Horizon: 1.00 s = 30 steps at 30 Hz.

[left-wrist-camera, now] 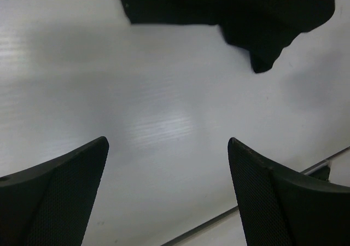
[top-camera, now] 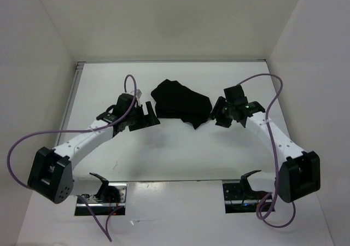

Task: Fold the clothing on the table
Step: Flatten the skirt out

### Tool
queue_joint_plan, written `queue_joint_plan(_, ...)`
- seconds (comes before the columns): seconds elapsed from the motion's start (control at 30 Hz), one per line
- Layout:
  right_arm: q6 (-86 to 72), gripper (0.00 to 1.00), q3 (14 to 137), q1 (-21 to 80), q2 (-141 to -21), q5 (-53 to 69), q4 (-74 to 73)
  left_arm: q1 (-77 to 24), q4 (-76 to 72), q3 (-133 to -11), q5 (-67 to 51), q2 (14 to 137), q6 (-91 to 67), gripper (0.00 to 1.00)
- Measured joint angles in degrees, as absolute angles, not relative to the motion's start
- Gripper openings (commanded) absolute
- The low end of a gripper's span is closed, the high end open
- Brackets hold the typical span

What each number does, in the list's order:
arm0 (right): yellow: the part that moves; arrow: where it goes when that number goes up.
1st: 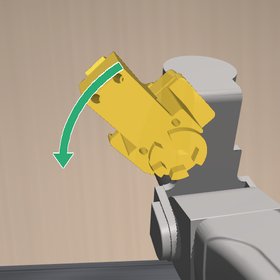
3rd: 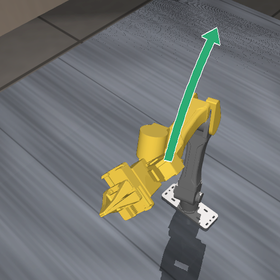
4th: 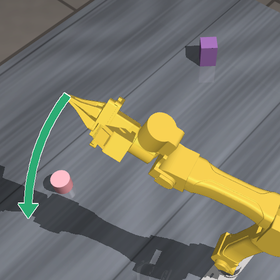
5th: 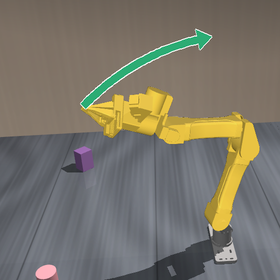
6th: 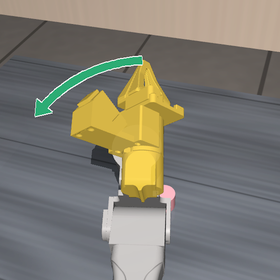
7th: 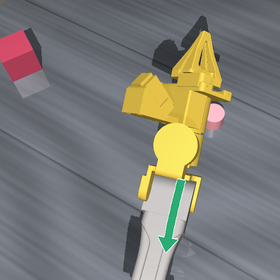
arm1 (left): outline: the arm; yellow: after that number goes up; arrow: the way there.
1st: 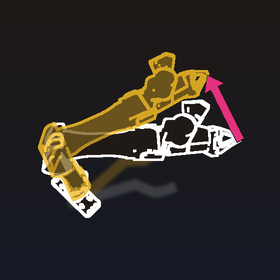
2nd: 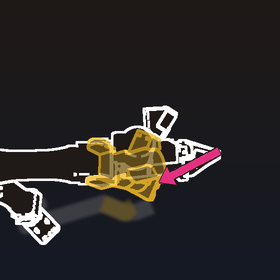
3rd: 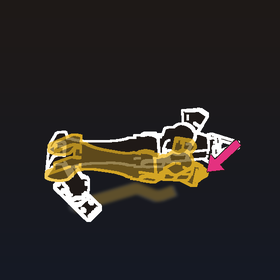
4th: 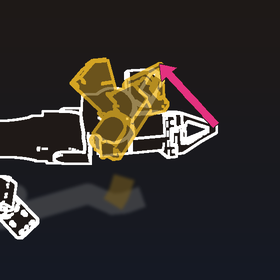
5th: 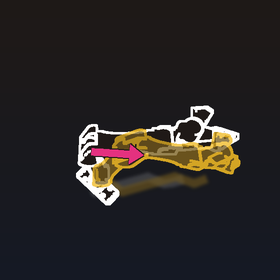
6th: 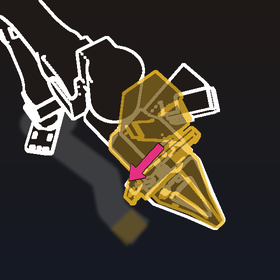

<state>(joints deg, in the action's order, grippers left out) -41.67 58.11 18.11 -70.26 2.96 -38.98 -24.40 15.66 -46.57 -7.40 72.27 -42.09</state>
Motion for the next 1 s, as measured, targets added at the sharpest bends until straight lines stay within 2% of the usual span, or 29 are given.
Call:
queue_joint_plan(0.1,-43.7,0.54,54.3,18.1,-74.6,5.2,-37.3,-23.9,13.8,-51.3,-7.5,78.3,-41.9,0.85)
queue_joint_plan(0.23,-45.3,0.54,53.6,18.1,-79.7,7.0,-34.7,-21.7,9.2,-55.2,-7.8,85.8,-41.9,0.48)
queue_joint_plan(0.27,-45.5,0.54,53.6,18.1,-80.1,7.3,-34.0,-20.4,8.0,-55.8,-8.1,87.9,-42.3,0.35)
queue_joint_plan(0.3,-45.6,0.54,53.6,18.1,-80.3,7.5,-33.6,-19.4,7.1,-56.2,-8.6,89.5,-42.3,0.32)
queue_joint_plan(0.47,-46.0,0.54,54.0,18.1,-80.4,8.6,-32.4,-13.7,2.8,-57.5,-10.9,100.5,-44.5,0.32)
queue_joint_plan(0.57,-46.0,0.54,54.3,18.1,-80.4,8.7,-32.1,-12.8,1.4,-57.5,-13.0,104.7,-46.2,0.44)
queue_joint_plan(0.6,-46.0,0.54,54.3,18.1,-80.4,8.7,-32.1,-12.7,0.1,-57.7,-14.9,105.4,-47.0,0.56)
queue_joint_plan(0.63,-46.0,0.54,54.3,18.1,-80.3,8.7,-32.1,-12.7,-1.0,-58.0,-15.6,105.8,-47.2,0.56)
queue_joint_plan(0.7,-46.0,0.54,54.3,18.1,-80.2,8.7,-32.1,-12.8,-3.4,-58.5,-17.4,106.7,-48.4,0.64)
queue_joint_plan(0.77,-46.0,0.54,54.3,18.1,-80.2,8.7,-32.1,-12.9,-5.8,-58.5,-19.6,107.5,-49.7,0.67)
queue_joint_plan(0.9,-46.0,0.54,54.3,18.1,-80.1,8.7,-32.2,-12.9,-8.2,-58.5,-21.7,108.4,-51.4,0.67)
queue_joint_plan(1.0,-46.0,0.54,54.3,18.1,-80.1,8.7,-32.2,-12.9,-9.3,-58.7,-22.8,109.2,-51.7,0.55)
